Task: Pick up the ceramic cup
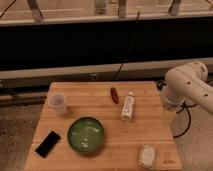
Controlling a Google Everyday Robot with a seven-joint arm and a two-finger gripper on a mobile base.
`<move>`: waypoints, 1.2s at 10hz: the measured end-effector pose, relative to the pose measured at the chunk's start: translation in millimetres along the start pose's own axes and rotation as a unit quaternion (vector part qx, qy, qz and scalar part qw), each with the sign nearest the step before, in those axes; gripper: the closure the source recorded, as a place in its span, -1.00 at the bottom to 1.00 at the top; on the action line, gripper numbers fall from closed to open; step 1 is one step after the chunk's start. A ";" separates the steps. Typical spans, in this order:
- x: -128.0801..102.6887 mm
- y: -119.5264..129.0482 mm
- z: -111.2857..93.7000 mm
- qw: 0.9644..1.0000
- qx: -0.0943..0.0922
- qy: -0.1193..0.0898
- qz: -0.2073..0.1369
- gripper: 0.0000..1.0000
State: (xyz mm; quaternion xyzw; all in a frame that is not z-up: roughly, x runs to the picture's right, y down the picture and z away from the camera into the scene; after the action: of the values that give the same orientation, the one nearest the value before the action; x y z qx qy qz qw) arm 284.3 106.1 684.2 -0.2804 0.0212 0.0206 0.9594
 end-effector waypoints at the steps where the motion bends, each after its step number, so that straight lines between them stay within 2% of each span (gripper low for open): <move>1: -4.9 -2.9 -1.4 1.000 0.005 0.008 -0.010 -0.60; 4: -48.1 -11.9 -5.2 0.998 0.016 0.025 -0.047 -0.60; 5: -65.3 -16.4 -6.7 0.997 0.023 0.036 -0.066 -0.60; 7: -77.1 -21.8 -9.1 0.995 0.030 0.046 -0.087 -0.60; 10: -121.4 -33.6 -12.9 0.988 0.043 0.067 -0.136 -0.60; 12: -140.4 -39.6 -15.1 0.983 0.046 0.075 -0.160 -0.60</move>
State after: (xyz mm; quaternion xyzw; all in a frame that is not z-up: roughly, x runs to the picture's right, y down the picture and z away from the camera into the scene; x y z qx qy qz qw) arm 145.8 60.8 700.0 -0.2368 0.0490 -0.1558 0.9577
